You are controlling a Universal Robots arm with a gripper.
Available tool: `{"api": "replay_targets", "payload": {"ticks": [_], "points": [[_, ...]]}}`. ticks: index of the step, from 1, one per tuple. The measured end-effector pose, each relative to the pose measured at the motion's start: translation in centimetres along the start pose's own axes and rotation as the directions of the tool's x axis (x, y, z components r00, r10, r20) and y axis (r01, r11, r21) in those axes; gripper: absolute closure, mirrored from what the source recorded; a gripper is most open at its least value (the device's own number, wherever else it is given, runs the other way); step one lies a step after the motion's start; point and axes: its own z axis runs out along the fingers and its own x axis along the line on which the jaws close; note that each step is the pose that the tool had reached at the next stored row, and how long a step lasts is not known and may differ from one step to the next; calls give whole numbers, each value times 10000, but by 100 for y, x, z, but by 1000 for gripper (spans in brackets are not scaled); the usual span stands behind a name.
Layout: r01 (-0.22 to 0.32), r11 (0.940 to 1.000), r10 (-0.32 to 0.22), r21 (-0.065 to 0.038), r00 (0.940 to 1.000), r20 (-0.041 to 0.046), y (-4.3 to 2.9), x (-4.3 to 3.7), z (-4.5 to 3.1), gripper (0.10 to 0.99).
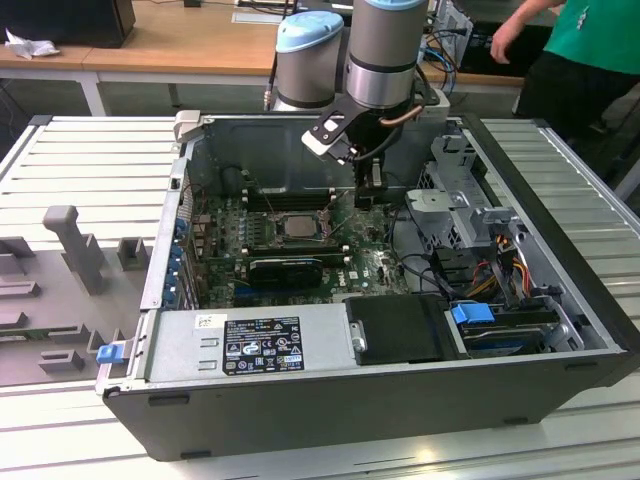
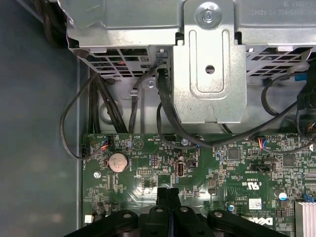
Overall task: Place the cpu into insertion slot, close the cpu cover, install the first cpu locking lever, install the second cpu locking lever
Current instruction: 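Close the cpu cover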
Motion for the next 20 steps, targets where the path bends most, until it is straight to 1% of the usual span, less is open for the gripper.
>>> {"api": "replay_targets", "payload": {"ticks": [20], "points": [[-1, 10000, 1, 0, 10000, 0, -34, -1, -2, 980]]}}
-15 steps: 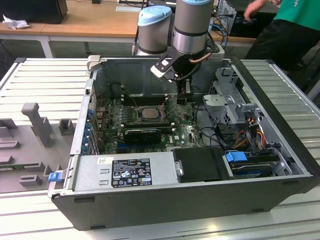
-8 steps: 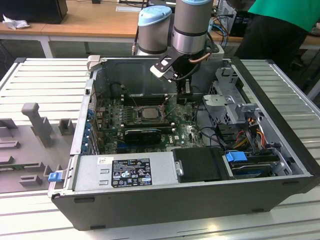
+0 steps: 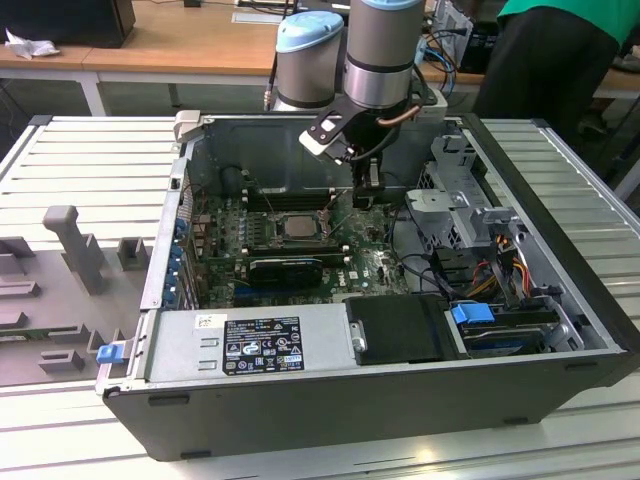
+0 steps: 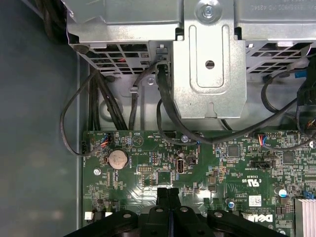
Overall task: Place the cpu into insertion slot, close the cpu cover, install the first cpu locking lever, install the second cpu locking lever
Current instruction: 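Close the cpu cover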
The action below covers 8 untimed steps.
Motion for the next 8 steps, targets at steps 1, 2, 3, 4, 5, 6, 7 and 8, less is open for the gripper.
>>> {"api": "replay_targets", "payload": {"ticks": [1, 2, 3, 4, 5, 6, 7, 8], "points": [[0, 10000, 0, 0, 10000, 1, -2, 0, 0, 980], [0, 10000, 0, 1, 10000, 0, -4, 0, -1, 980], [0, 10000, 0, 0, 10000, 0, -7, 0, -1, 980], [0, 10000, 0, 0, 10000, 0, -9, 0, -1, 980], [1, 10000, -1, 0, 10000, 0, -15, 0, -1, 980], [1, 10000, -1, 0, 10000, 0, -23, 0, -1, 980], [0, 10000, 0, 0, 10000, 0, -27, 0, -2, 980], [0, 10000, 0, 1, 10000, 0, -33, -1, -2, 980]]}}
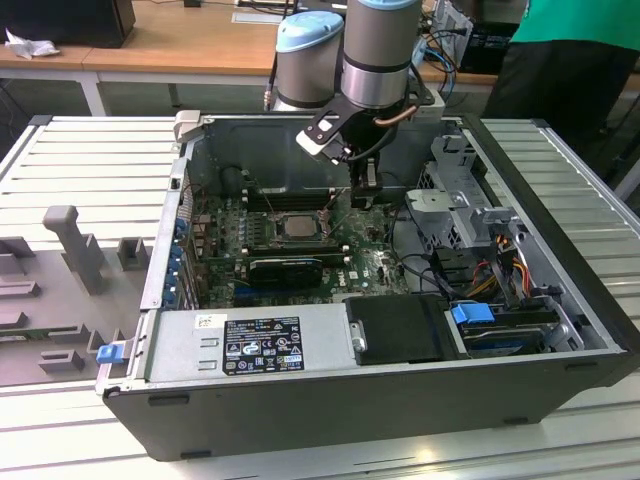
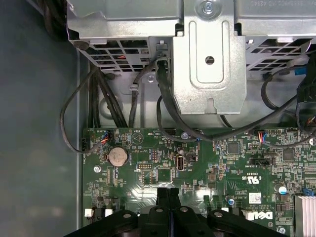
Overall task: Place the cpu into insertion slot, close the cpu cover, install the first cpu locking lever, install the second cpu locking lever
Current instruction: 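Close the cpu cover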
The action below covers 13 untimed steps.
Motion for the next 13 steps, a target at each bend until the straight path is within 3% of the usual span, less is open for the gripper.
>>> {"api": "replay_targets", "payload": {"ticks": [13], "points": [[0, 10000, 0, 0, 10000, 0, -32, 0, -2, 980]]}}
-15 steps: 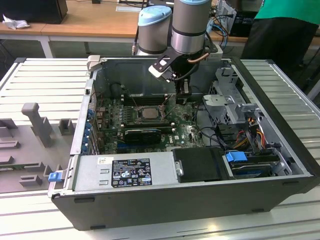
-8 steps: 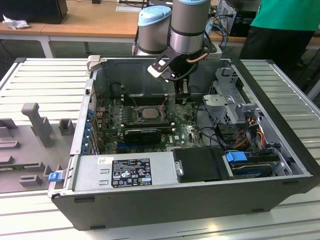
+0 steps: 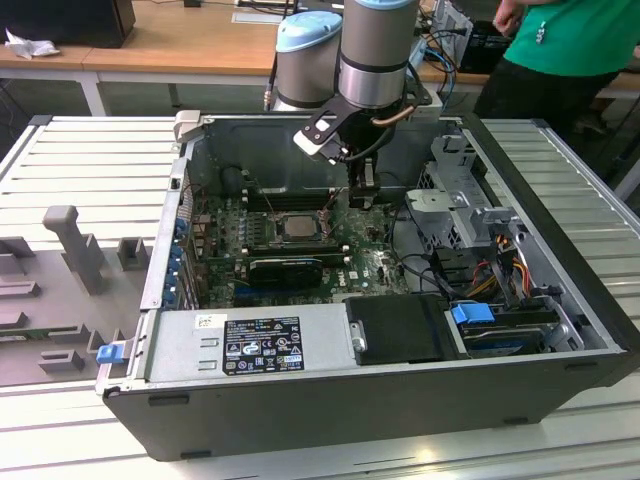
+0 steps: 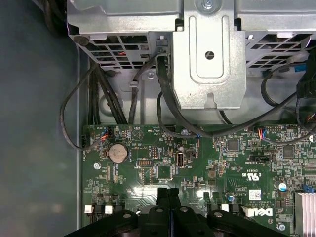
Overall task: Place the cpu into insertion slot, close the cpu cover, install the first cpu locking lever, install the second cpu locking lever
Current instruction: 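Close the cpu cover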
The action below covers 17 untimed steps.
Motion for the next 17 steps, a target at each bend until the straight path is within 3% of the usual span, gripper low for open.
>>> {"api": "replay_targets", "payload": {"ticks": [17], "points": [[0, 10000, 0, 0, 10000, -2, -85, -1, -4, 980]]}}
